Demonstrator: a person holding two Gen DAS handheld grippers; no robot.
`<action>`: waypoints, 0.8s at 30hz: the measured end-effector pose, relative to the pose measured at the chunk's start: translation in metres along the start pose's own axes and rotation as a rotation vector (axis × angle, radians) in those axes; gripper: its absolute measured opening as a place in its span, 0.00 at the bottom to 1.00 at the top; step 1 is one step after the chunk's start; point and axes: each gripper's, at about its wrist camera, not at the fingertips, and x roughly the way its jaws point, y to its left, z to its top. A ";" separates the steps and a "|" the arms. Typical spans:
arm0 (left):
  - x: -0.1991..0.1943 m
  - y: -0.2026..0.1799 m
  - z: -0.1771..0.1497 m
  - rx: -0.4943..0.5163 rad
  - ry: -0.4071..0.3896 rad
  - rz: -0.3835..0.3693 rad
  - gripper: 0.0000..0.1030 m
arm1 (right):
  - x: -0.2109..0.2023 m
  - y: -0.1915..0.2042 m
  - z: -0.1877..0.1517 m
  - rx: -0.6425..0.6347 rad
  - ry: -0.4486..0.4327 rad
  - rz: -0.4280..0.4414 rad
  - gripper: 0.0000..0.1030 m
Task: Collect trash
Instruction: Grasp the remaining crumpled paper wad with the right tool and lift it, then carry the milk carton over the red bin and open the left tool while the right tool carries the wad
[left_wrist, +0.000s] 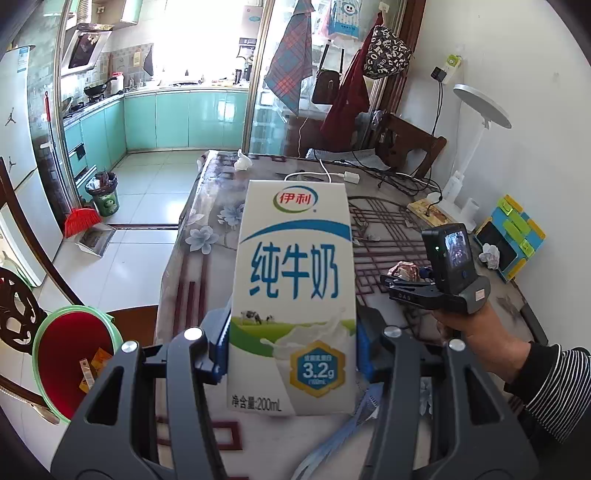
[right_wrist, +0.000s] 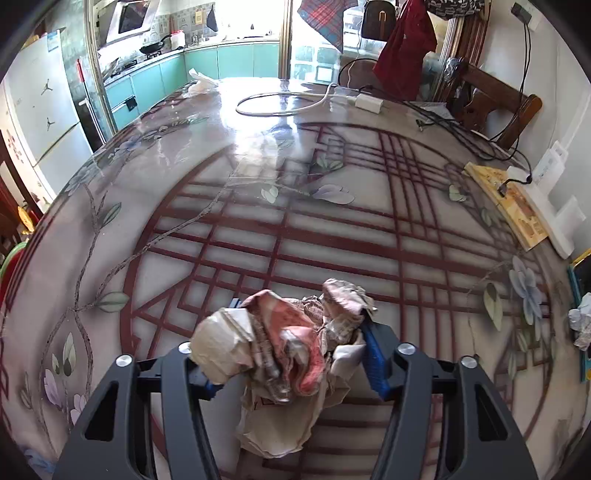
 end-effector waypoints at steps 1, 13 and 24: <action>0.000 0.001 0.001 -0.001 -0.001 0.002 0.48 | -0.004 0.002 0.000 -0.006 -0.001 0.005 0.50; -0.025 0.024 -0.001 -0.056 -0.047 0.072 0.48 | -0.102 0.087 -0.002 -0.148 -0.156 0.110 0.50; -0.071 0.113 -0.018 -0.158 -0.091 0.304 0.48 | -0.143 0.210 0.003 -0.305 -0.226 0.252 0.50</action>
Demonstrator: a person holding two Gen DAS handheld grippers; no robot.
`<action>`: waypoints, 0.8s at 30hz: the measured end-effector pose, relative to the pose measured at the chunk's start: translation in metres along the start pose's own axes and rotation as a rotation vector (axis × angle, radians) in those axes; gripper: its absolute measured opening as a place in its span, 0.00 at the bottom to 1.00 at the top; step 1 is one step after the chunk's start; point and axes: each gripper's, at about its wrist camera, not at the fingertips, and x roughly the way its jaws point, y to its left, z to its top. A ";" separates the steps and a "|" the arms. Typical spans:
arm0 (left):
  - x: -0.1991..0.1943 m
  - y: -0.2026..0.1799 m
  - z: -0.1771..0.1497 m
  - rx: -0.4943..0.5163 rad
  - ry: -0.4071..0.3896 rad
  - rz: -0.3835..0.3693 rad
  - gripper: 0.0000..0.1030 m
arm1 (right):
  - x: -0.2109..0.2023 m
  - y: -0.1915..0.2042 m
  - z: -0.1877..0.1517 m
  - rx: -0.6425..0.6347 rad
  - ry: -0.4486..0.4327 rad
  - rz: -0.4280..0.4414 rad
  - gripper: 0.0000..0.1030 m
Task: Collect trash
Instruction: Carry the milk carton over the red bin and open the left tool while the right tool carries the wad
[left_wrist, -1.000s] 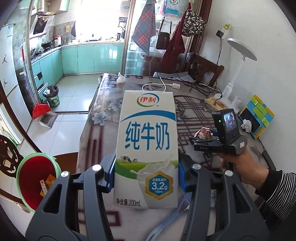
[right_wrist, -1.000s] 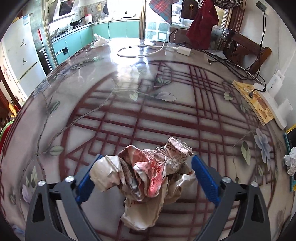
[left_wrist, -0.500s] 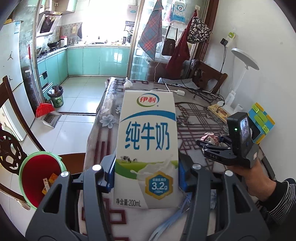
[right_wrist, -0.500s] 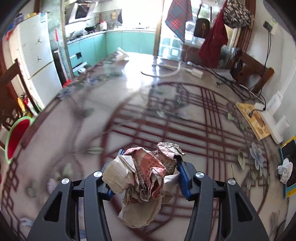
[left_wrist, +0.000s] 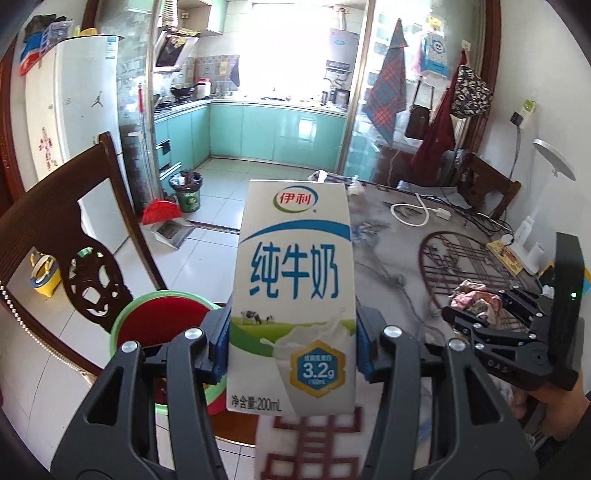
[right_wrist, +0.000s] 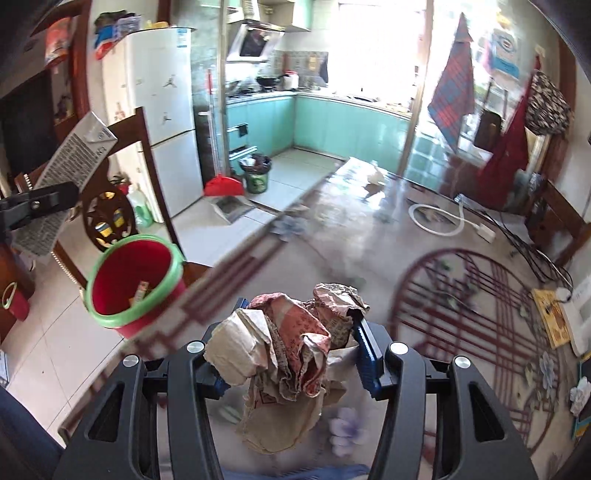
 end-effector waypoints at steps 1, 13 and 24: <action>0.000 0.012 0.000 -0.016 -0.001 0.020 0.48 | 0.003 0.011 0.004 -0.011 0.000 0.013 0.50; 0.026 0.125 -0.011 -0.138 0.058 0.207 0.48 | 0.031 0.110 0.041 -0.119 -0.011 0.133 0.50; 0.077 0.156 -0.010 -0.200 0.156 0.211 0.48 | 0.051 0.135 0.051 -0.156 0.007 0.163 0.50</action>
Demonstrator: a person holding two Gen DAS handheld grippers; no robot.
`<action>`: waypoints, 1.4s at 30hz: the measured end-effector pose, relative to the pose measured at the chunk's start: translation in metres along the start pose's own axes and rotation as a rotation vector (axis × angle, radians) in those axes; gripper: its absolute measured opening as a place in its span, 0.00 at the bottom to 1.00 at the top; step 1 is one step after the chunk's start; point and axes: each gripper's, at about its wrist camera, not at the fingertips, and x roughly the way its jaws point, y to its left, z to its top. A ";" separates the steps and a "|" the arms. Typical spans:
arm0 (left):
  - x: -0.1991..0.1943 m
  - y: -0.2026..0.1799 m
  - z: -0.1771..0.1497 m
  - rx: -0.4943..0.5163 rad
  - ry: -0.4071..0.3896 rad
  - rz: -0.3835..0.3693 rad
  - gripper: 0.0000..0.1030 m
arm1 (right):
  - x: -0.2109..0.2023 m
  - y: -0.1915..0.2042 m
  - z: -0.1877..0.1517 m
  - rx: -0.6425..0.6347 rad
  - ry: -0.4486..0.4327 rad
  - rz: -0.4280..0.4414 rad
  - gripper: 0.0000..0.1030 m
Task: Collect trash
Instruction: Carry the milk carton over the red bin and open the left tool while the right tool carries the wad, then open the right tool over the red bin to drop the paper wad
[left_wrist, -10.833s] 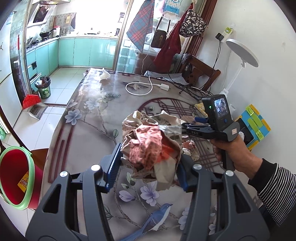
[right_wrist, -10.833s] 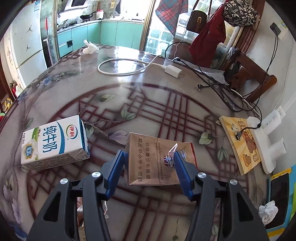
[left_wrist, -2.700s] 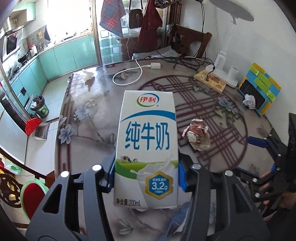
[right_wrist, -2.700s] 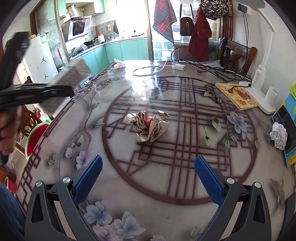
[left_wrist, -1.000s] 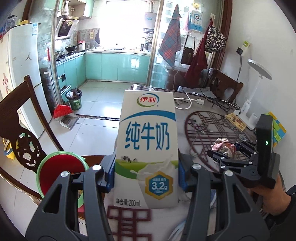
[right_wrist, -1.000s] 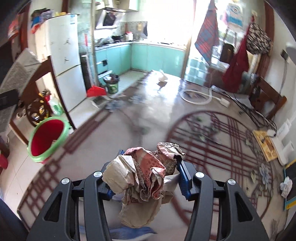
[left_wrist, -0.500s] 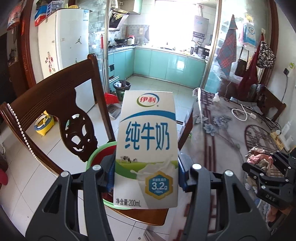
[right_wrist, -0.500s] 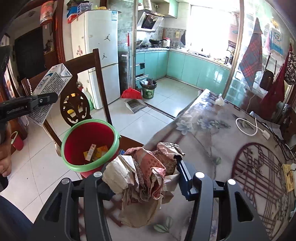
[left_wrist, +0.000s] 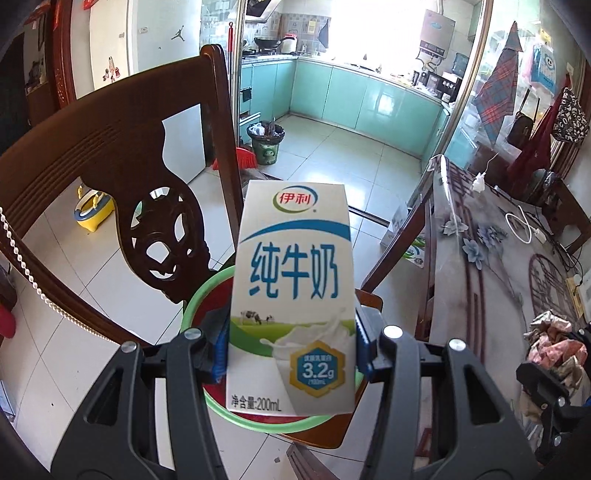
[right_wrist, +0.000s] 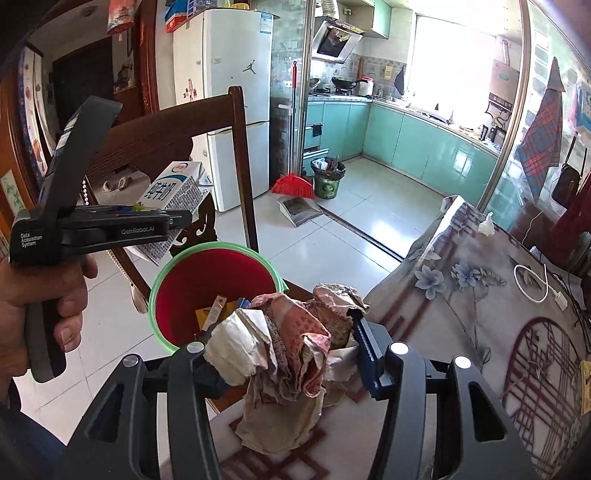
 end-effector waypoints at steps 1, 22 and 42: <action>0.002 0.001 0.001 -0.005 0.004 0.005 0.48 | 0.002 -0.001 0.000 -0.001 0.001 0.000 0.50; -0.067 0.051 0.016 -0.138 -0.238 0.206 0.95 | 0.035 0.043 0.026 -0.059 -0.001 0.069 0.50; -0.103 0.118 0.009 -0.354 -0.312 0.301 0.95 | 0.159 0.123 0.052 -0.095 0.131 0.145 0.51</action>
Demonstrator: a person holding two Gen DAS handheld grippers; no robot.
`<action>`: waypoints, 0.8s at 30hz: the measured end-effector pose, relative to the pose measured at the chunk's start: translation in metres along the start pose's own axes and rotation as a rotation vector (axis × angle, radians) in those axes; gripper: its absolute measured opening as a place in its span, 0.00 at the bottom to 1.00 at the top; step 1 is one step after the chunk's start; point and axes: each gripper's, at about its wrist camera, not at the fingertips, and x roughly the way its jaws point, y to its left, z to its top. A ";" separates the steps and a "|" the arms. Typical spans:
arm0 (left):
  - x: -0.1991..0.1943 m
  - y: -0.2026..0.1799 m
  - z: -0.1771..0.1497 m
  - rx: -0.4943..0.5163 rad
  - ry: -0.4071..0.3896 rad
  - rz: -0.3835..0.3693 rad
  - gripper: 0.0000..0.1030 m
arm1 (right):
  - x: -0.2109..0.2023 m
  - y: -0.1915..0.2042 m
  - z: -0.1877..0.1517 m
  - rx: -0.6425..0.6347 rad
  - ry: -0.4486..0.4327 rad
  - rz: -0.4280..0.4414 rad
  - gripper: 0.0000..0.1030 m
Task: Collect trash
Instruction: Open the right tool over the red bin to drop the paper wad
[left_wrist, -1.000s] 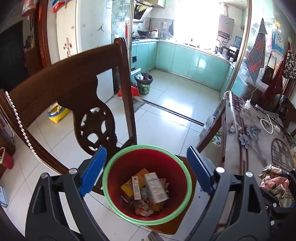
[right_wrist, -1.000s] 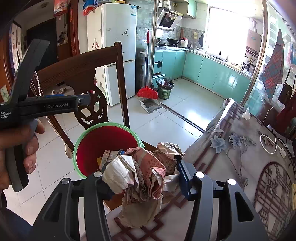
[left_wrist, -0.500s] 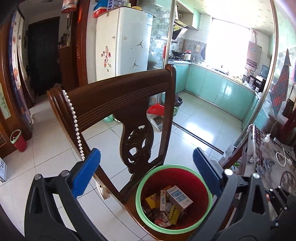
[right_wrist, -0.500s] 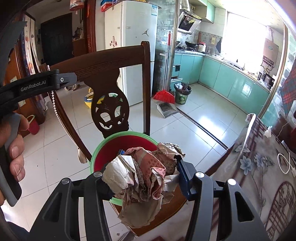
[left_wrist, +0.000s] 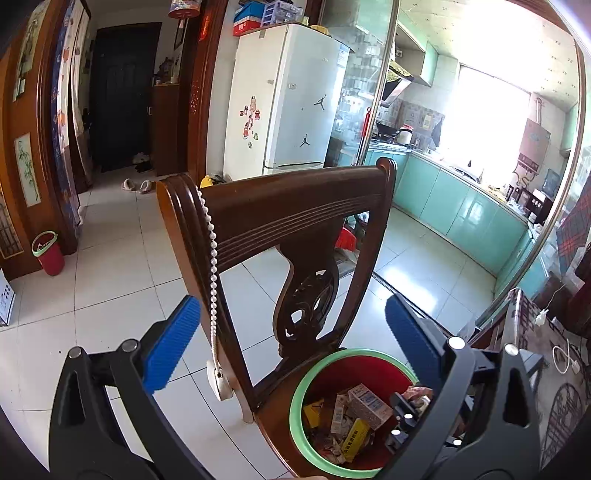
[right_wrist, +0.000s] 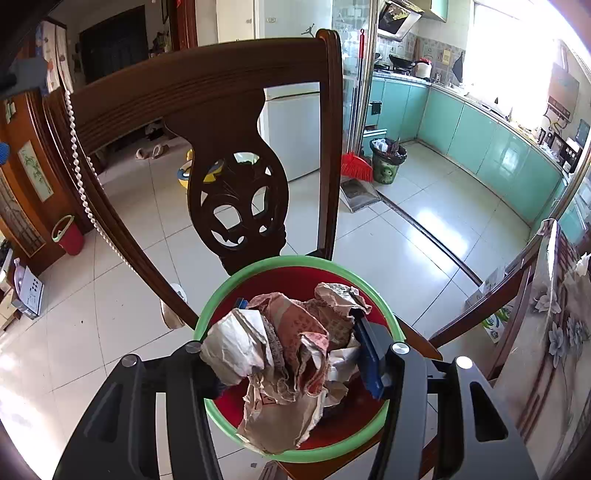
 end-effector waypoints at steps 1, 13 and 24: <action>0.000 0.001 0.000 -0.007 0.000 -0.003 0.95 | 0.006 0.001 0.000 -0.004 0.009 -0.005 0.51; 0.000 -0.005 0.002 -0.014 -0.004 -0.032 0.95 | 0.041 0.009 0.002 -0.025 0.088 -0.008 0.67; -0.003 -0.016 0.003 0.008 -0.008 -0.043 0.95 | 0.003 0.002 -0.005 -0.013 0.068 0.000 0.94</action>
